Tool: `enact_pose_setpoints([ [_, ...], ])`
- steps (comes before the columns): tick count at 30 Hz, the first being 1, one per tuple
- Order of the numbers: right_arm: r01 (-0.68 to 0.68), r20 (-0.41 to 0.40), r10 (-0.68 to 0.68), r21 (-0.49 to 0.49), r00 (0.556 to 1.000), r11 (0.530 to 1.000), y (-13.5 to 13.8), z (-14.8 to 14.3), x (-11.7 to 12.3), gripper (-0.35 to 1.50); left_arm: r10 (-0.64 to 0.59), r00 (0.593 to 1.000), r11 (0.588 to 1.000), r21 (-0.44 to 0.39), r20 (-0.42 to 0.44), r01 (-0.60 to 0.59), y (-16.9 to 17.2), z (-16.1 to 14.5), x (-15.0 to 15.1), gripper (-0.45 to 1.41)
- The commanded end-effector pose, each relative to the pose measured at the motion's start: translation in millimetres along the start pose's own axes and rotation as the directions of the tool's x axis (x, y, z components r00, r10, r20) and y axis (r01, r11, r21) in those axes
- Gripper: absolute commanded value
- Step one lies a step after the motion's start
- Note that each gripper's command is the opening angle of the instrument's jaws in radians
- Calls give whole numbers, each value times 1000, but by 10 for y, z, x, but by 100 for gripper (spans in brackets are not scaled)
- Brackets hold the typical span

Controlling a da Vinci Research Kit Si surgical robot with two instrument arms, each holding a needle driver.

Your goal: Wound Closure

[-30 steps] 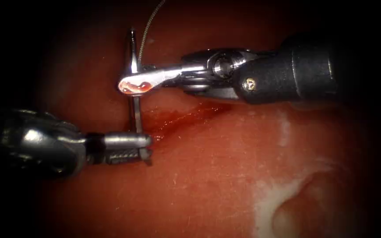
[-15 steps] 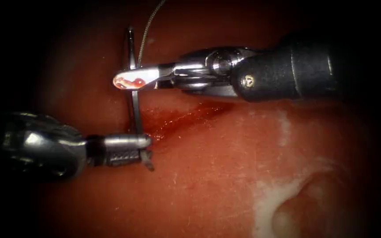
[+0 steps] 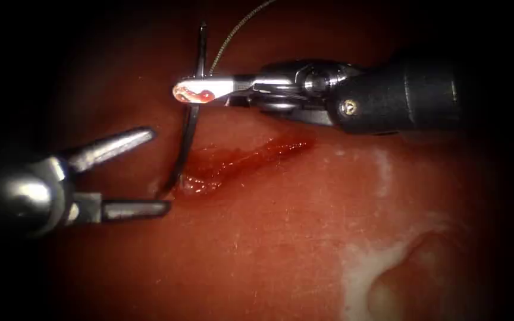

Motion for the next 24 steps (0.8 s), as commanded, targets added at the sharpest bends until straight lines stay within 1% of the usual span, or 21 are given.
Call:
enact_pose_setpoints([
  [1, 24, 5, -24, 1, 1000, 1000, 3, 5, 1, -35, -30, 1000, 998, -53, 9, 30, 8, 7, -8, 78],
  [5, 69, 7, -69, 2, 998, 998, 2, 1, 5, -35, -76, 996, 985, -154, 50, 82, 14, 3, -15, 77],
  [6, 86, -9, -86, -14, 996, 996, 3, -3, 8, -35, -85, 993, 975, -201, 76, 99, 18, -1, -20, 77],
  [7, 86, -18, -86, -24, 996, 996, 3, -5, 10, -35, -84, 993, 970, -221, 87, 102, 21, -3, -22, 77],
  [8, 91, -47, -94, -55, 994, 994, 4, -10, 15, -35, -78, 990, 959, -263, 116, 106, 27, -6, -26, 77],
  [11, 93, -80, -100, -85, 992, 992, 5, -20, 22, -35, -71, 987, 934, -337, 141, 115, 41, -9, -34, 78],
  [14, 126, -92, -134, -89, 987, 988, 5, -27, 26, -35, -85, 985, 919, -371, 149, 136, 43, -10, -36, 78],
  [15, 160, -86, -167, -81, 982, 984, 4, -29, 27, -35, -99, 983, 912, -381, 152, 151, 39, -10, -36, 78],
  [17, 173, -56, -174, -27, 983, 985, 3, -28, 26, -35, -118, 980, 911, -376, 160, 171, 33, -8, -35, 77],
  [18, 195, -25, -195, 10, 981, 981, 1, -26, 24, -35, -181, 966, 899, -368, 185, 239, 26, -6, -38, 76],
  [19, 212, -16, -212, 21, 977, 977, 0, -24, 23, -35, -216, 956, 891, -359, 199, 277, 23, -5, -41, 74],
  [20, 268, -3, -268, 43, 963, 962, -1, -20, 22, -35, -318, 915, 858, -335, 249, 389, 15, -1, -48, 66],
  [21, 284, 3, -284, 53, 959, 957, -2, -18, 22, -35, -344, 901, 847, -327, 266, 420, 12, 2, -52, 62],
  [22, 331, 18, -334, 80, 943, 940, -4, -13, 22, -35, -390, 873, 827, -305, 293, 472, 5, 9, -61, 57],
  [23, 338, 31, -344, 108, 939, 935, -6, -10, 22, -35, -409, 861, 819, -294, 303, 493, 0, 14, -68, 56],
  [24, 343, 34, -348, 114, 937, 932, -7, -9, 23, -35, -418, 855, 816, -287, 306, 501, -1, 16, -71, 55],
])
